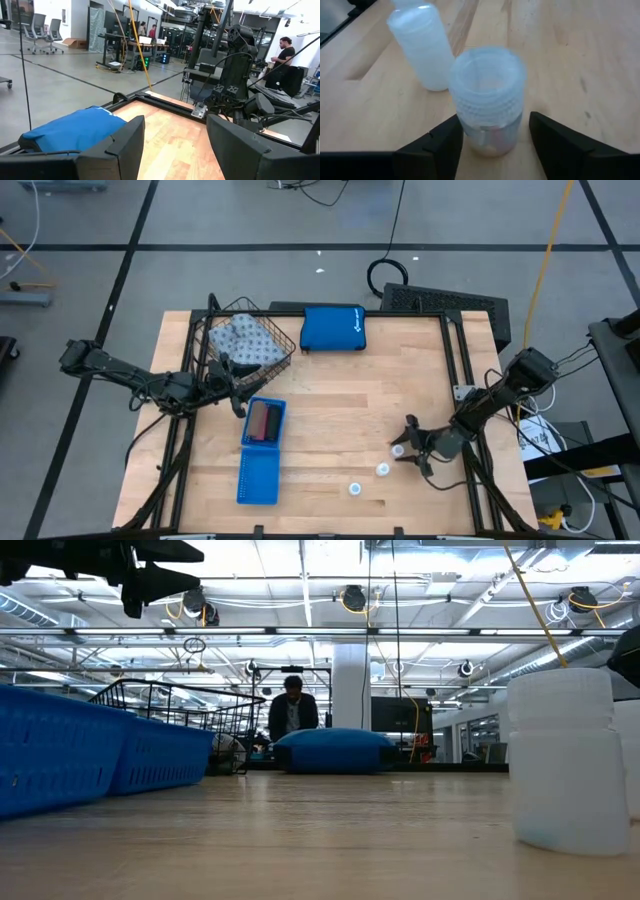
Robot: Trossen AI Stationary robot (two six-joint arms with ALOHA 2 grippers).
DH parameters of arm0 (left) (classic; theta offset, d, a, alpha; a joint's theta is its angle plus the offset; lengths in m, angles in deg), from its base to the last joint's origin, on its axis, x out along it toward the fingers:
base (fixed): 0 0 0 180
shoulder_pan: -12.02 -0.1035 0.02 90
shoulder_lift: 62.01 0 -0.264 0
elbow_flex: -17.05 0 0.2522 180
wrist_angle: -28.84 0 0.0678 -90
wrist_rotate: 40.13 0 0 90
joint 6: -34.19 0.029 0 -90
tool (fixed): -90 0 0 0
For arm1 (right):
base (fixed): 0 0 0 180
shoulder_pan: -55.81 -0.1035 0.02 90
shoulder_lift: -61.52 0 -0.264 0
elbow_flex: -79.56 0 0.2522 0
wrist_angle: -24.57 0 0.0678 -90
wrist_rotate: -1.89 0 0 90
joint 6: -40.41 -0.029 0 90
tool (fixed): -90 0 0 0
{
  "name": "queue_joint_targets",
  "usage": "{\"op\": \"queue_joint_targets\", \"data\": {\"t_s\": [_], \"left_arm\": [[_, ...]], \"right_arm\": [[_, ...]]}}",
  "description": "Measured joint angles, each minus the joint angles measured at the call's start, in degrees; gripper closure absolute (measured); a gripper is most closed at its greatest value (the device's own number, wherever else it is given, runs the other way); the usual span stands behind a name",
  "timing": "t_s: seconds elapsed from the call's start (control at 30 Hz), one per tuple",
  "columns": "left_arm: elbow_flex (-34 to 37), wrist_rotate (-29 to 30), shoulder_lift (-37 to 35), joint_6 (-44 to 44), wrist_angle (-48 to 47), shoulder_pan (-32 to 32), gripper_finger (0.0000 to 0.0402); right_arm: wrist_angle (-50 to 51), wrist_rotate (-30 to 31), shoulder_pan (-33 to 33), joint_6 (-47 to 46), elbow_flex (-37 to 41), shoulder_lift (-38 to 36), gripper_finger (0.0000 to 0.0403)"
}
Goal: Pick & place medical supplies in basket/bin
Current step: Put the right white pill bottle into the bottom blue bin
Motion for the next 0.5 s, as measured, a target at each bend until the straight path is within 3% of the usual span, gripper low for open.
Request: {"op": "queue_joint_targets", "data": {"t_s": [0.33,0.5], "left_arm": [[0.0,-0.4,0.0,-4.0,1.4,0.0,0.0178],[0.0,-0.5,0.0,-7.6,1.3,0.0,0.0178]], "right_arm": [[-0.1,-0.1,0.8,1.1,0.0,0.0,0.0268],[-1.9,0.1,4.2,5.3,0.0,0.0,0.0272]]}}
